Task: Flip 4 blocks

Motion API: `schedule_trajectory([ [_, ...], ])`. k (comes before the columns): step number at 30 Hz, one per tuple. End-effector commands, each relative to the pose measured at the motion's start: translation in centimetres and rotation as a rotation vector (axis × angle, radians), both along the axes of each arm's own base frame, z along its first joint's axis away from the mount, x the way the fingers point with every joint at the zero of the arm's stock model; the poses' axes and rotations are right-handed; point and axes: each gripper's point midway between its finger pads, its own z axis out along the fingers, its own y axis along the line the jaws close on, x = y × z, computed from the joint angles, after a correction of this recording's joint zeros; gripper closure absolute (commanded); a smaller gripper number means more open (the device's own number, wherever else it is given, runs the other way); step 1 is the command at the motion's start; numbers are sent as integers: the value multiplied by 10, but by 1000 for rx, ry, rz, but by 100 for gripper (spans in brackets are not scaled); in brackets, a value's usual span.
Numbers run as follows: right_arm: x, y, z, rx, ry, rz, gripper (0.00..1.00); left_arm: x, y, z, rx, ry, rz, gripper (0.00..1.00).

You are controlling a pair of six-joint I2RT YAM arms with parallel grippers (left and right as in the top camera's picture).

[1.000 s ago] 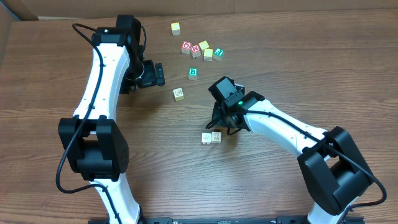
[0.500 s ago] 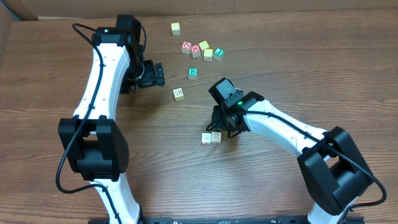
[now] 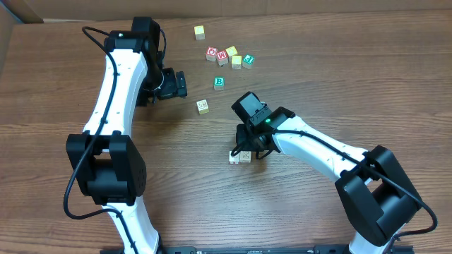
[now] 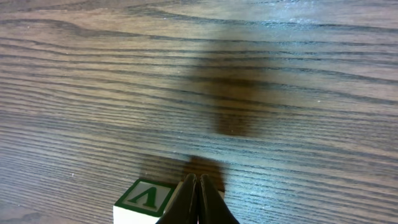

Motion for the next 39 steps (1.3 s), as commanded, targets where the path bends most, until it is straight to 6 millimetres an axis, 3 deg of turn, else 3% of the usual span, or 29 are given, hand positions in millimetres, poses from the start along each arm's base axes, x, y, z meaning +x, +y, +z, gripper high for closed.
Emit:
schedule_trajectory([
  [1,2,3,2,8,-8,15,96,0,-3,8,0,-21,12,0],
  [15,-11,9,-1,45,39,82,96,0,-3,8,0,-22,12,0],
  [25,-20,3,-11,28,66,83,96,0,-3,8,0,-22,12,0],
  [32,-17,4,-10,34,56,83,96,0,-3,8,0,-22,12,0],
  [39,1,8,6,47,4,87,96,0,-3,8,0,-22,13,0],
])
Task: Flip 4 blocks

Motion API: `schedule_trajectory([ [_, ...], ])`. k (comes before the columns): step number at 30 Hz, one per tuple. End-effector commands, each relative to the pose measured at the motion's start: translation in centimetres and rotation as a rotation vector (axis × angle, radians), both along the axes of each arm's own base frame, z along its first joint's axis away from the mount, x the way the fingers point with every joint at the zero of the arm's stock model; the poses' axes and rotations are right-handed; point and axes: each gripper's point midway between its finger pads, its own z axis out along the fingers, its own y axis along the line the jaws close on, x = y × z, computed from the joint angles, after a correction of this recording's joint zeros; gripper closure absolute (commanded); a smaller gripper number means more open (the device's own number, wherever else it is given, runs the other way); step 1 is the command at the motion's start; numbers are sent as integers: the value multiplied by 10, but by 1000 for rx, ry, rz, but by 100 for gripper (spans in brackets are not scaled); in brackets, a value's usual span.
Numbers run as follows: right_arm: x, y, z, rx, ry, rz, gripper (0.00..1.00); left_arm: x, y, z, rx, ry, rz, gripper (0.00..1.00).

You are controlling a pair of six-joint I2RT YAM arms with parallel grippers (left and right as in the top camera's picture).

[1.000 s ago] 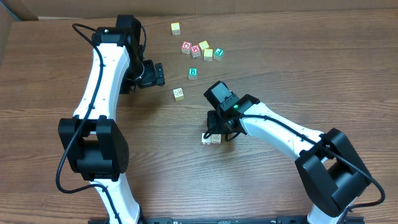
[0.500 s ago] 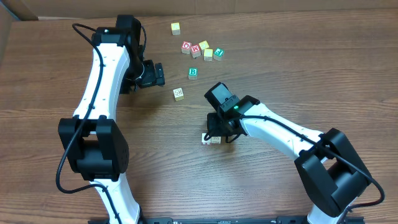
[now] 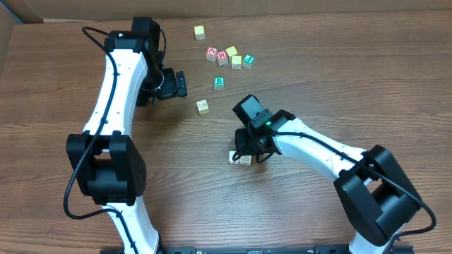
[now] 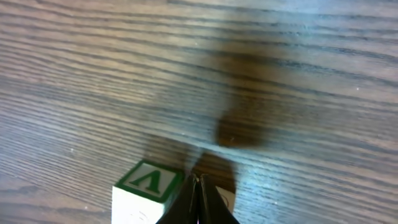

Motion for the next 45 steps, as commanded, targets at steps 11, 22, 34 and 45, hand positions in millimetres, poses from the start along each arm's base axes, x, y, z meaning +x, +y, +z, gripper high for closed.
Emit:
schedule_trajectory([
  [11,15,-28,21,-24,98,-270,96,0,-3,8,0,-22,12,0],
  [22,-13,-28,1,-60,169,-337,96,0,-3,8,0,-22,12,0],
  [34,-14,-28,0,-64,171,-335,96,0,-3,8,0,-22,12,0],
  [45,-20,-28,-2,-58,195,-330,96,0,-3,8,0,-21,12,0],
])
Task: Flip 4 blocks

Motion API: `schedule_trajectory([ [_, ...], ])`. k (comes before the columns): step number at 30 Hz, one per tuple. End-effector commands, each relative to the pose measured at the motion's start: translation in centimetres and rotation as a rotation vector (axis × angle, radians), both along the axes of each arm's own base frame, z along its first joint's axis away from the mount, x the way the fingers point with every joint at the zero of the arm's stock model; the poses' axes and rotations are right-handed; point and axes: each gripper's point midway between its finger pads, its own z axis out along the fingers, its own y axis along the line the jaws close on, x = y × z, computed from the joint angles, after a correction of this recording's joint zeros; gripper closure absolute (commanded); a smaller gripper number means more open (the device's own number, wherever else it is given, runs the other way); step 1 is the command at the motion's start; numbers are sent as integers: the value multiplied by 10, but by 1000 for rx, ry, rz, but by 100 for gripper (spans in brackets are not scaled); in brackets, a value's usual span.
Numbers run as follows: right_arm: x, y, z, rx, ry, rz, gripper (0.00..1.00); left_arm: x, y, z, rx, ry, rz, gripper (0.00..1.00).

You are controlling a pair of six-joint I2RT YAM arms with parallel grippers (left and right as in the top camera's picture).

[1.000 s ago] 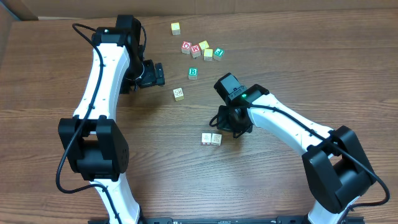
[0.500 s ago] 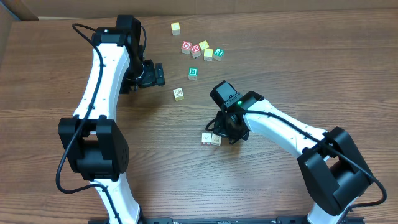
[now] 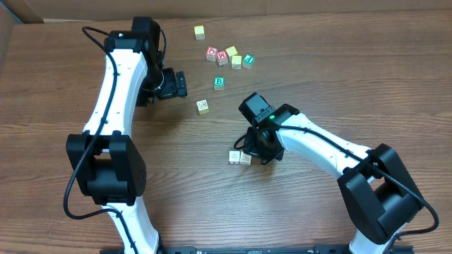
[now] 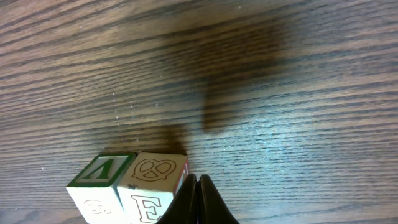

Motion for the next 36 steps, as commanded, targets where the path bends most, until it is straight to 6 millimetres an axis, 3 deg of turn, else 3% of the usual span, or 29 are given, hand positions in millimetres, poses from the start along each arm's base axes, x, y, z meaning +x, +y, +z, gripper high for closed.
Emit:
schedule_trajectory([
  [1,-3,2,-2,14,13,-4,96,0,-3,8,0,-21,12,0],
  [18,8,16,1,76,-26,1,96,0,-3,8,0,-21,12,0],
  [25,15,9,2,47,-57,-8,96,0,-3,8,0,-21,13,0],
  [28,28,12,11,71,-94,29,96,0,-4,8,-5,-22,12,0],
  [36,63,47,43,183,-258,120,96,0,-4,8,-8,-22,12,0],
])
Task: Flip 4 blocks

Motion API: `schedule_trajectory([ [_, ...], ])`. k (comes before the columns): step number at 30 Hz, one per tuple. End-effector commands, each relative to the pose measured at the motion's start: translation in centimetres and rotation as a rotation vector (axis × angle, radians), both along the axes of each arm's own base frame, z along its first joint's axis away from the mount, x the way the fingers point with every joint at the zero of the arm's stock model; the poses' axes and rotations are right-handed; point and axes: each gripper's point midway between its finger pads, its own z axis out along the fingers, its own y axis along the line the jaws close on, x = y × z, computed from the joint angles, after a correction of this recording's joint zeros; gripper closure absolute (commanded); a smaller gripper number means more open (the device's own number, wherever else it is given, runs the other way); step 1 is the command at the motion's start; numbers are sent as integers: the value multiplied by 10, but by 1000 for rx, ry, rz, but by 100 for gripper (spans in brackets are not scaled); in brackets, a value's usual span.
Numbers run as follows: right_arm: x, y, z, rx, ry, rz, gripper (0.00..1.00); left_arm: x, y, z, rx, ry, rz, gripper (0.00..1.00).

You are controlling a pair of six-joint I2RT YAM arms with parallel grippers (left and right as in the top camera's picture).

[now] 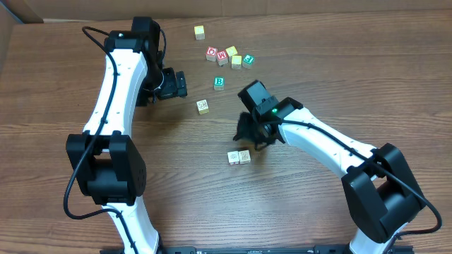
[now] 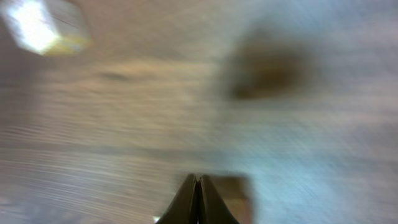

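Observation:
Two pale blocks sit side by side mid-table, the left one touching the right one. My right gripper hangs just behind them, apart from both. In the right wrist view, which is smeared with motion blur, the right gripper is shut with nothing in it, and a pale block shows at the top left. A green B block and a pale block lie farther back. My left gripper is at the left rear; its jaws cannot be made out.
A cluster of small blocks in red, yellow and green lies at the back of the wooden table. One lone yellow block sits behind them.
My right gripper was low beside the right-hand block of the pair; now it is farther back and clear of them, still shut. The pair and the left arm have not moved.
At first my shut right gripper was low over the pair, with the green V block showing beside the fingertips. Later both blocks showed side by side, V and pretzel faces up, the fingertips at the right block. Now the gripper is behind the pair.

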Motion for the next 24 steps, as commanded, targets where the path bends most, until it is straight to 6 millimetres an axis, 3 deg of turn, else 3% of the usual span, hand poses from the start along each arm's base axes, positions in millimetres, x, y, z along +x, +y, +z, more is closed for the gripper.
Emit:
schedule_trajectory([
  [1,10,16,12,35,-62,46,96,0,-4,8,-7,-21,12,0],
  [5,5,27,6,17,-78,73,96,0,-4,8,-7,-20,12,0],
  [10,-11,41,-19,-35,-54,127,96,0,-4,8,-7,-21,12,0],
  [24,-24,35,-28,-106,-30,141,96,0,-4,8,-7,-20,12,0],
])
